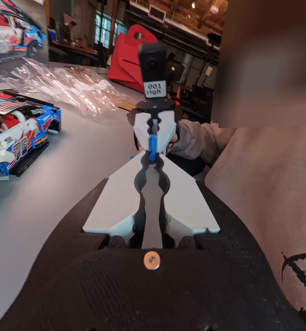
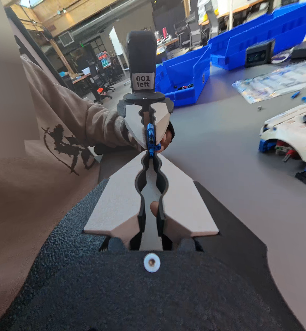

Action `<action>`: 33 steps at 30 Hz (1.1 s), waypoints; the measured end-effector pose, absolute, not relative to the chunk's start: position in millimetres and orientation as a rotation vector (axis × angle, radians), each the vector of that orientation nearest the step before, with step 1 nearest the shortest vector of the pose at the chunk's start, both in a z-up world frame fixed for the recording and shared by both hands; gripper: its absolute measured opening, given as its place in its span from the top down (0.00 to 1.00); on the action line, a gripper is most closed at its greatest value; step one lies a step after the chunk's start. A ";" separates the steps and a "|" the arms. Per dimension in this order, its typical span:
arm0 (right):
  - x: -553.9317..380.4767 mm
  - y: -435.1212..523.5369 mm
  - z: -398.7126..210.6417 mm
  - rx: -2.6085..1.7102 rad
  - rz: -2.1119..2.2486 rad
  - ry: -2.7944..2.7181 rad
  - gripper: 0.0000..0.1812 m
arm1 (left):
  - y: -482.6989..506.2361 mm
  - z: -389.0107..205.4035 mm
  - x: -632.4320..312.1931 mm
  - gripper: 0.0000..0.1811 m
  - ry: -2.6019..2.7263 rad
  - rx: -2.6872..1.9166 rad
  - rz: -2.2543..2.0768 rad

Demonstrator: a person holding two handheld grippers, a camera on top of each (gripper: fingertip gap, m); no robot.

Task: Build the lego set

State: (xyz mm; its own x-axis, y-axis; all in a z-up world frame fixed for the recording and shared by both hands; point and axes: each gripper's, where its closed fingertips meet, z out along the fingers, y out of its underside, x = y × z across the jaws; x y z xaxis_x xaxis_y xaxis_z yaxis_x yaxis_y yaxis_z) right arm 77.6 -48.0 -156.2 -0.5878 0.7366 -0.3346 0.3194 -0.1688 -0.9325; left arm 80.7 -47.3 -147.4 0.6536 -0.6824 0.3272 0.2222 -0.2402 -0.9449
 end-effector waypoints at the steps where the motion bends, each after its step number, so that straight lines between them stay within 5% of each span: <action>1: 76.1 -47.4 -155.1 -1.172 1.757 -1.770 0.99 | -45.9 -148.0 78.1 0.98 0.361 -1.604 -0.890; 24: 71.9 -47.2 -124.7 -0.944 1.612 -1.544 0.99 | -45.0 -114.1 69.9 0.98 0.052 -1.349 -1.349; 33: 77.6 -55.5 -139.6 -1.119 1.747 -1.717 0.99 | -51.3 -122.2 79.0 0.97 0.351 -1.478 -1.031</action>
